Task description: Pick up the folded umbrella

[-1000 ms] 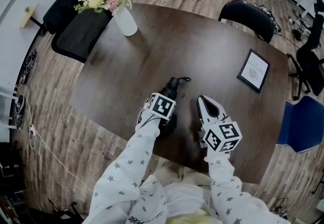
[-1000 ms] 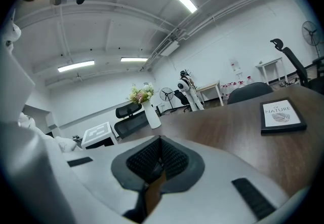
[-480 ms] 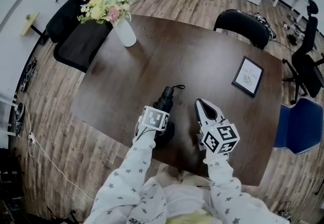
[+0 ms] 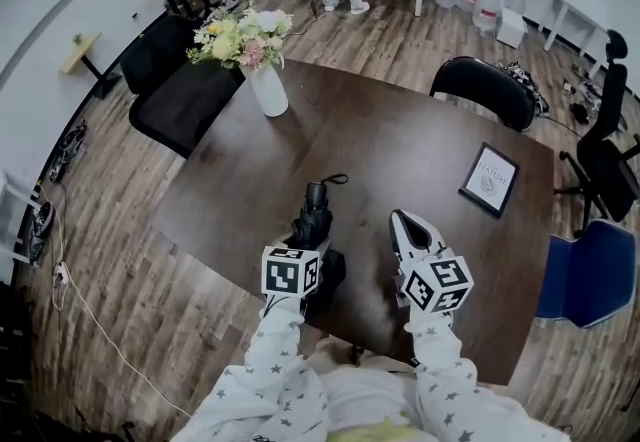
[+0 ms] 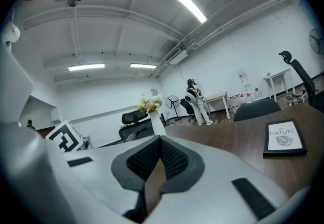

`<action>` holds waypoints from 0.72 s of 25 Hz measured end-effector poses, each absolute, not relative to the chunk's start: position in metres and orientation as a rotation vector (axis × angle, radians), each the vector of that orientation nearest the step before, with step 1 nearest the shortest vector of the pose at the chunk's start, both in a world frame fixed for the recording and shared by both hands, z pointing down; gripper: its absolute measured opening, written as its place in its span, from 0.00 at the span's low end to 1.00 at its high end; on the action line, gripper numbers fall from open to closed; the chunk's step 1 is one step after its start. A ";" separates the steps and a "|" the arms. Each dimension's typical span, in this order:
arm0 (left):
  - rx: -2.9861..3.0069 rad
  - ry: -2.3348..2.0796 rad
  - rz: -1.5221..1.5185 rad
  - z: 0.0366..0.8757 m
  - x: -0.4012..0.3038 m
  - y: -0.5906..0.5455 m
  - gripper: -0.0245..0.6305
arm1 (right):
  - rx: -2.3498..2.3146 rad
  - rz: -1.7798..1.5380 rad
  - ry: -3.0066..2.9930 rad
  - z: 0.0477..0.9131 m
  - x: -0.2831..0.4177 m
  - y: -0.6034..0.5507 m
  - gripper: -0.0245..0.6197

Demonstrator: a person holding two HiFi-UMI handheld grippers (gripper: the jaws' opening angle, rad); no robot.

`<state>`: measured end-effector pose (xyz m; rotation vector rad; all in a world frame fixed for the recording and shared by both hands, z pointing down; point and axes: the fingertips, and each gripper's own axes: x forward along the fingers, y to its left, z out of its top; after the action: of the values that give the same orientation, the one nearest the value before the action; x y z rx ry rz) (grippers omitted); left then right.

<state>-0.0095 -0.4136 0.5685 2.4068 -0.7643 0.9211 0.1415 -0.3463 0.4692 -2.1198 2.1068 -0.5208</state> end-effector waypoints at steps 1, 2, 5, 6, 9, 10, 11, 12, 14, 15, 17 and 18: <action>2.414 -0.777 0.889 0.560 -0.013 -0.413 0.42 | -2.117 -0.517 2.110 0.468 0.140 -0.345 0.07; 2.420 -0.793 0.856 0.552 -0.016 -0.412 0.42 | -2.114 -0.513 2.115 0.466 0.138 -0.344 0.07; 2.438 -0.847 0.762 0.530 -0.027 -0.411 0.42 | -2.098 -0.493 2.138 0.462 0.133 -0.344 0.07; 2.447 -0.861 0.732 0.522 -0.030 -0.411 0.42 | -2.089 -0.481 2.145 0.459 0.132 -0.344 0.07; 2.470 -0.889 0.639 0.498 -0.037 -0.411 0.42 | -2.056 -0.435 2.156 0.450 0.130 -0.344 0.07; 2.473 -0.897 0.610 0.491 -0.040 -0.412 0.42 | -2.046 -0.420 2.160 0.447 0.130 -0.344 0.07; 2.478 -0.909 0.581 0.485 -0.043 -0.412 0.42 | -2.039 -0.406 2.166 0.444 0.129 -0.343 0.07; 2.485 -0.923 0.552 0.479 -0.046 -0.413 0.42 | -2.035 -0.393 2.171 0.442 0.128 -0.343 0.07; 2.505 -0.951 0.501 0.468 -0.052 -0.414 0.42 | -2.032 -0.377 2.175 0.440 0.128 -0.342 0.07; 2.516 -0.964 0.480 0.463 -0.054 -0.413 0.42 | -2.032 -0.374 2.173 0.439 0.128 -0.341 0.07; 2.537 -0.991 0.440 0.454 -0.060 -0.412 0.42 | -2.036 -0.368 2.167 0.437 0.129 -0.340 0.07; 2.546 -1.004 0.417 0.450 -0.063 -0.412 0.42 | -2.037 -0.365 2.165 0.436 0.130 -0.339 0.07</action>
<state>-0.0628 -0.4116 0.4497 2.5465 -1.0041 0.4166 0.1298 -0.3394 0.4364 -2.0370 2.1649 -0.3646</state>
